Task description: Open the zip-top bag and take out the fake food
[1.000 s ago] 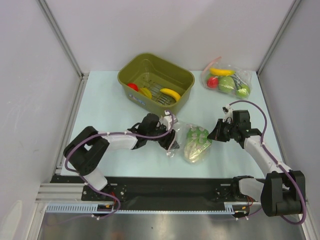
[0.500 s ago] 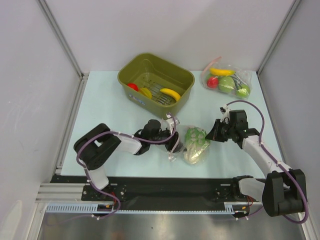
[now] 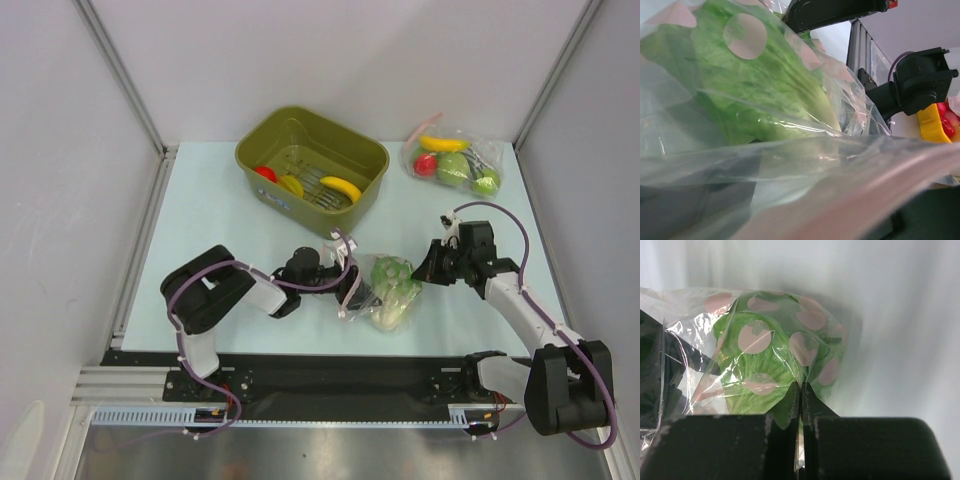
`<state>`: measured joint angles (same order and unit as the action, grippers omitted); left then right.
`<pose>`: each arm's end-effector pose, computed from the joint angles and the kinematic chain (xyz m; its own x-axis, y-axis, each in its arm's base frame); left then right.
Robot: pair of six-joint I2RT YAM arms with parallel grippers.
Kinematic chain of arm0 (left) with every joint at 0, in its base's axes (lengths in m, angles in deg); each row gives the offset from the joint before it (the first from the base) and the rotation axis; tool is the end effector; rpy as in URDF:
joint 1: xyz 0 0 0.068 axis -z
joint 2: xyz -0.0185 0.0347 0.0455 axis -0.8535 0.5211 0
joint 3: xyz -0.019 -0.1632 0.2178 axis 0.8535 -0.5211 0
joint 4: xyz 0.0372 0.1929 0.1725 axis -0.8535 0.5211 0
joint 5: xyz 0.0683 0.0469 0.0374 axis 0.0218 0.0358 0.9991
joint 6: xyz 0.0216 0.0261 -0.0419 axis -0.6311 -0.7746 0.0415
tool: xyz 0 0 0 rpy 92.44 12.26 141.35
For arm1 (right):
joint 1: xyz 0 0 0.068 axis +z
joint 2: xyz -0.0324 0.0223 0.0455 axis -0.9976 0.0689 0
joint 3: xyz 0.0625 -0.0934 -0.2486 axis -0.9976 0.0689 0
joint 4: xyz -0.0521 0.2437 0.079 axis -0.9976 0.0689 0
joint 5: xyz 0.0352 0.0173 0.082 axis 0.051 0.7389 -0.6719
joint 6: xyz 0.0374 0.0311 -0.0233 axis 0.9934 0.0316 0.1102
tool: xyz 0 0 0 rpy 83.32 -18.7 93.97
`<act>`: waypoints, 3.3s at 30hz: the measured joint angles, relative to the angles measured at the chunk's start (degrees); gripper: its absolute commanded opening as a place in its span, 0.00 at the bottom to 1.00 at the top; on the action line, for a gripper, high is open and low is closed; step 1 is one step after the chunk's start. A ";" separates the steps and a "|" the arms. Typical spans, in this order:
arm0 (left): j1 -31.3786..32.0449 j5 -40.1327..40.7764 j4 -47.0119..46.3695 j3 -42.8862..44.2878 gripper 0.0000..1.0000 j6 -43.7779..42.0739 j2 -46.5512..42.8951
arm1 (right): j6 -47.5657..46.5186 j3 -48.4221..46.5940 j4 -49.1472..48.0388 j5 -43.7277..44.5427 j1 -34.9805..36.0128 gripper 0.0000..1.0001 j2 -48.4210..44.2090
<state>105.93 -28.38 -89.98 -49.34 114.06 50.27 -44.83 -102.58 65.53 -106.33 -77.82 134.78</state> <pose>0.2095 -0.2584 0.1359 -0.6932 0.0516 -0.7189 0.7136 0.1896 -0.6744 0.2149 0.0461 0.2096 -0.8394 0.1393 -0.5254 -0.1660 0.8547 0.4918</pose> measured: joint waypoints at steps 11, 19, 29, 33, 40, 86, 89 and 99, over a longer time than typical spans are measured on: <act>2.47 6.10 9.14 4.57 0.72 -2.32 0.28 | -0.02 0.31 0.13 1.05 0.02 0.00 -1.14; 4.09 9.03 13.60 6.34 0.25 -4.57 0.28 | 0.00 0.70 -0.04 1.11 0.02 0.00 -1.46; 4.35 10.97 14.14 4.92 0.00 -4.11 -1.01 | 0.55 0.72 0.83 1.51 -0.48 0.37 -2.71; 4.37 14.05 17.40 2.89 0.00 -4.61 -4.66 | 0.83 0.70 2.25 1.84 -0.98 0.49 -4.92; 4.39 18.69 23.17 0.76 0.00 -5.16 -10.21 | 1.79 0.96 1.57 -0.35 -1.33 0.49 -6.08; -4.28 18.84 40.94 -1.40 0.00 -9.20 -36.35 | 3.82 0.26 -0.59 -11.21 -4.39 0.00 -4.37; -5.16 17.51 42.71 -1.40 0.00 -9.62 -39.47 | 3.80 -1.11 -0.02 -11.19 -4.39 0.00 -4.33; -7.74 14.78 47.21 -4.44 0.00 -10.51 -41.75 | 0.81 -4.96 0.09 0.09 -9.44 0.28 -1.66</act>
<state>98.19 -13.61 -42.77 -53.77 103.55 8.52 -44.03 -107.54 65.61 -106.24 -87.26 133.11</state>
